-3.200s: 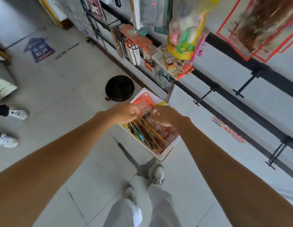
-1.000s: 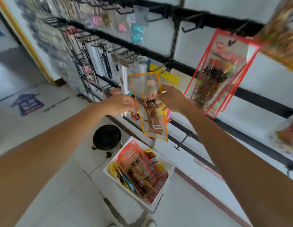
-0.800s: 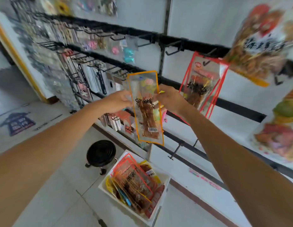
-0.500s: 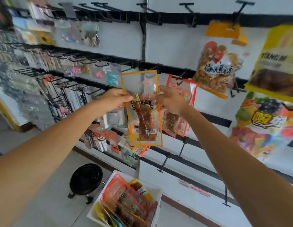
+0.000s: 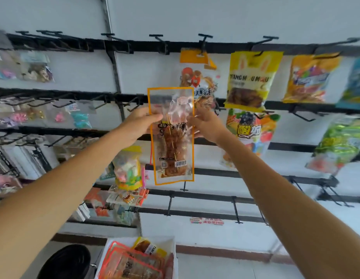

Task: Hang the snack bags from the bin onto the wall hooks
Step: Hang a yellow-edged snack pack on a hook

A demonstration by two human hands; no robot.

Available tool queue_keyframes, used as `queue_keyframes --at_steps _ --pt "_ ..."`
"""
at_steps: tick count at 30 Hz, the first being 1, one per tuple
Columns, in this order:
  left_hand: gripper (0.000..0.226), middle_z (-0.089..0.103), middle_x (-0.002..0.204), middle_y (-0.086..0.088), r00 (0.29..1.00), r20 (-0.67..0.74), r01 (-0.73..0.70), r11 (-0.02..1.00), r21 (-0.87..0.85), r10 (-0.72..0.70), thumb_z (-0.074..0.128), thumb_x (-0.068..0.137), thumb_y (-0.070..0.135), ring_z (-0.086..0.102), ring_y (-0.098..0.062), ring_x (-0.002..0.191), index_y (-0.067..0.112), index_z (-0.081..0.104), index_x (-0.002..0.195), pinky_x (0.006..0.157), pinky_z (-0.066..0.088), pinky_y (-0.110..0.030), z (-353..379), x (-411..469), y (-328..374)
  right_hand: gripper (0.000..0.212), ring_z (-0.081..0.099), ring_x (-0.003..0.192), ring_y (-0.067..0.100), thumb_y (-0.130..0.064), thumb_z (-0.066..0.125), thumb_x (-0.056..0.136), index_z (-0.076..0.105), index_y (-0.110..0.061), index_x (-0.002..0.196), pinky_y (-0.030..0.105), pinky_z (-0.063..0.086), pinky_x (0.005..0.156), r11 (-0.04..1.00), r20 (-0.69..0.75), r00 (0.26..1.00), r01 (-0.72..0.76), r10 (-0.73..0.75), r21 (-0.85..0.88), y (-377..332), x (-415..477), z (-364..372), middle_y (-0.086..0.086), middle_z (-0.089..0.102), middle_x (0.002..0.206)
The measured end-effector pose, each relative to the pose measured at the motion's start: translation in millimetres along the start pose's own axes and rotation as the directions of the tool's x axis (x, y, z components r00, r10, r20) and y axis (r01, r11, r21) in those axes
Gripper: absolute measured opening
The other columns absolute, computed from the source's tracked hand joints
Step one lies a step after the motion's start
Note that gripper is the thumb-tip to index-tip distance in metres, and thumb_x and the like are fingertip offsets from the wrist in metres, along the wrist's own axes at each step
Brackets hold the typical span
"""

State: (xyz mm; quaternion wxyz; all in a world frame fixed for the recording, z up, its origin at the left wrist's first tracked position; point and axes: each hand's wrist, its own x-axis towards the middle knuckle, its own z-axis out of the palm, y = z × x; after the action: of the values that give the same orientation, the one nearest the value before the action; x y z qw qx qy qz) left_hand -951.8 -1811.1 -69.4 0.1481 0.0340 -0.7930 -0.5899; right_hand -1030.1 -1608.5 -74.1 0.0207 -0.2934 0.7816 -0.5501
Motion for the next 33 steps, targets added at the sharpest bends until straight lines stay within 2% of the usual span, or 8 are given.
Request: queue_keyframes --at_steps 7,11,14,16,22,27,31,33 --pt "0.009 0.067 0.092 0.007 0.987 0.066 -0.151 0.985 0.087 0.146 0.063 0.094 0.022 0.063 -0.005 0.078 0.022 0.061 0.085 0.074 0.044 -0.021 70.8 3.6 24.6 0.034 0.068 0.078 0.018 -0.03 0.067 0.09 0.051 -0.014 0.116 0.042 0.061 0.068 0.987 -0.301 0.953 -0.075 0.028 -0.145 17.2 -35.1 -48.5 0.0 0.067 0.094" --pt "0.007 0.069 0.095 -0.004 0.976 0.114 -0.195 0.976 0.093 0.184 0.063 0.094 0.022 0.066 -0.012 0.074 0.024 0.059 0.088 0.065 0.051 -0.02 105.8 1.4 35.0 0.049 0.064 0.084 0.02 -0.038 0.076 0.08 0.05 -0.014 0.114 0.041 0.057 0.072 0.967 -0.468 0.884 -0.122 0.004 -0.222 24.2 -49.7 -72.4 0.0 0.062 0.098" --pt "0.006 0.07 0.094 -0.014 0.968 0.132 -0.227 0.97 0.092 0.214 0.065 0.092 0.023 0.065 -0.016 0.074 0.027 0.06 0.09 0.072 0.053 -0.034 129.3 0.9 40.0 0.038 0.06 0.092 0.016 -0.042 0.07 0.083 0.056 -0.017 0.108 0.036 0.053 0.077 0.956 -0.472 0.881 -0.103 -0.041 -0.276 28.2 -55.4 -86.1 -0.004 0.061 0.099" --pt "0.003 0.068 0.08 -0.012 0.96 0.138 -0.257 0.964 0.073 0.245 0.066 0.092 0.022 0.06 -0.008 0.064 0.022 0.064 0.089 0.064 0.05 -0.024 142.0 1.8 44.3 0.036 0.057 0.101 0.016 -0.048 0.064 0.085 0.059 -0.019 0.106 0.036 0.051 0.084 0.946 -0.46 0.885 -0.078 -0.08 -0.315 32.3 -57.9 -92.6 -0.004 0.061 0.102" --pt "0.01 0.072 0.088 -0.005 0.935 0.199 -0.299 0.954 0.0 0.293 0.068 0.09 0.015 0.071 -0.017 0.08 0.013 0.072 0.099 0.065 0.055 -0.027 178.9 4.0 49.9 0.073 0.059 0.107 0.012 -0.073 0.054 0.079 0.062 -0.016 0.123 0.034 0.05 0.092 0.965 -0.374 0.927 -0.07 -0.031 -0.254 30.4 -65.4 -106.4 -0.002 0.065 0.118" --pt "0.012 0.073 0.089 0.002 0.912 0.172 -0.389 0.918 0.078 0.372 0.071 0.087 0.013 0.066 -0.008 0.082 0.023 0.072 0.093 0.076 0.055 -0.031 199.9 7.8 47.8 0.04 0.067 0.086 0.003 -0.055 0.068 0.081 0.072 -0.021 0.1 0.031 0.057 0.082 0.986 -0.376 0.926 -0.024 -0.041 -0.167 24.5 -69.2 -114.7 -0.009 0.073 0.09" --pt "0.016 0.074 0.093 0.001 0.905 0.139 -0.417 0.901 0.119 0.401 0.071 0.079 0.016 0.069 -0.014 0.093 0.019 0.075 0.094 0.085 0.055 -0.043 205.4 8.5 46.7 0.048 0.067 0.082 0.001 -0.054 0.075 0.075 0.066 -0.02 0.108 0.022 0.056 0.071 0.99 -0.361 0.931 0.01 -0.061 -0.141 23.4 -72.4 -115.2 -0.01 0.071 0.089" --pt "0.026 0.075 0.097 0.007 0.903 0.182 -0.415 0.899 0.139 0.388 0.07 0.076 0.028 0.068 -0.011 0.098 0.025 0.075 0.1 0.087 0.055 -0.04 207.2 4.9 49.2 0.04 0.068 0.076 0.009 -0.05 0.072 0.08 0.064 -0.017 0.101 0.029 0.055 0.067 0.986 -0.365 0.928 0.013 -0.073 -0.164 25.8 -73.7 -116.5 -0.004 0.071 0.085"
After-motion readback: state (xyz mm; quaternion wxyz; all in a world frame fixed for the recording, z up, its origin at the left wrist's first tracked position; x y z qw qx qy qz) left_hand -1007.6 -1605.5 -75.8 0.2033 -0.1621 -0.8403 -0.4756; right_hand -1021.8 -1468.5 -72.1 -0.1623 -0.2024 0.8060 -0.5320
